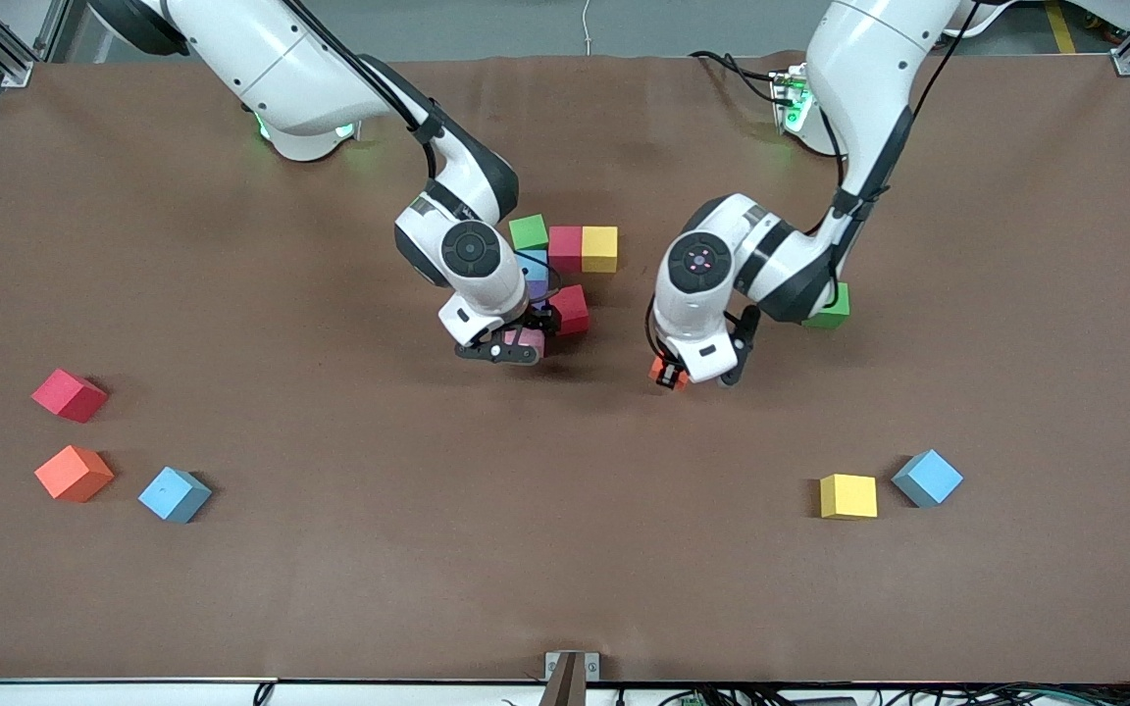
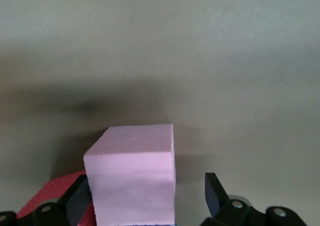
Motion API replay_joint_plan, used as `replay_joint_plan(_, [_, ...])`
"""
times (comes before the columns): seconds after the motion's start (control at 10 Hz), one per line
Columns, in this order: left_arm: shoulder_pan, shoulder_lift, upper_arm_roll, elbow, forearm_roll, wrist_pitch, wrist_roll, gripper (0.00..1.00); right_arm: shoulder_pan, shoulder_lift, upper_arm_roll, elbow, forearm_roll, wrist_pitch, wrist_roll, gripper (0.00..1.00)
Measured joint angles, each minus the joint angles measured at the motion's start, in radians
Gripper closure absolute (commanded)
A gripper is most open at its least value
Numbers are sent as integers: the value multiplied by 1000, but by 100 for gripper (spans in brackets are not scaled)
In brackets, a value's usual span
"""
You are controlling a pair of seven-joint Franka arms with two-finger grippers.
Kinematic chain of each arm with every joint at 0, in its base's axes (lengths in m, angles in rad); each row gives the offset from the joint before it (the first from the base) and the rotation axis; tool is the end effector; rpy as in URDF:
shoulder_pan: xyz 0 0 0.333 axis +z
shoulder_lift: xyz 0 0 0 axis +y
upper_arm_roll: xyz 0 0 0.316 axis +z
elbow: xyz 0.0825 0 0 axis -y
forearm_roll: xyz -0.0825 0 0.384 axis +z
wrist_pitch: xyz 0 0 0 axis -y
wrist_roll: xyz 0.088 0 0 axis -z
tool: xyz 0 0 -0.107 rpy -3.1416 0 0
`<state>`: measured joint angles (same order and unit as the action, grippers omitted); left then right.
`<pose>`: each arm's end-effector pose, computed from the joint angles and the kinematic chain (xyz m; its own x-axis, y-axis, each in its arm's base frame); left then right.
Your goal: Arrange 11 blocks into digit 3
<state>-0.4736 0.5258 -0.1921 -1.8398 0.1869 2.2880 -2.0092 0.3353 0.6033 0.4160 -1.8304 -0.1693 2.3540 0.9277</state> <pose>0.5091 -0.3850 0.2405 0.3273 0.9430 0.0608 0.9447 -0.3250 -0.0439 0.4843 0.4252 0.2235 0.9882 -0.1143 -0.1018 -0.1203 -0.9912 -0.0548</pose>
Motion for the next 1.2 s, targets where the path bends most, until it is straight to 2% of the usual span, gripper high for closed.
replay_joint_plan(0.4, [-27,11,-12,-14,0,-41,-275,71,-36,-104,-1,12,0,-58,15,0])
replay_joint_plan(0.6, [-32,25,-23,-15,-6,-41,-401,71,-101,-160,0,13,11,-115,31,0])
replay_joint_plan(0.9, [-33,26,-46,-12,-41,-35,-481,71,-292,-229,-4,12,30,-189,5,0])
replay_joint_plan(1.2, [-36,25,-84,-13,-42,-23,-544,71,-547,-226,-12,6,19,-189,-178,0])
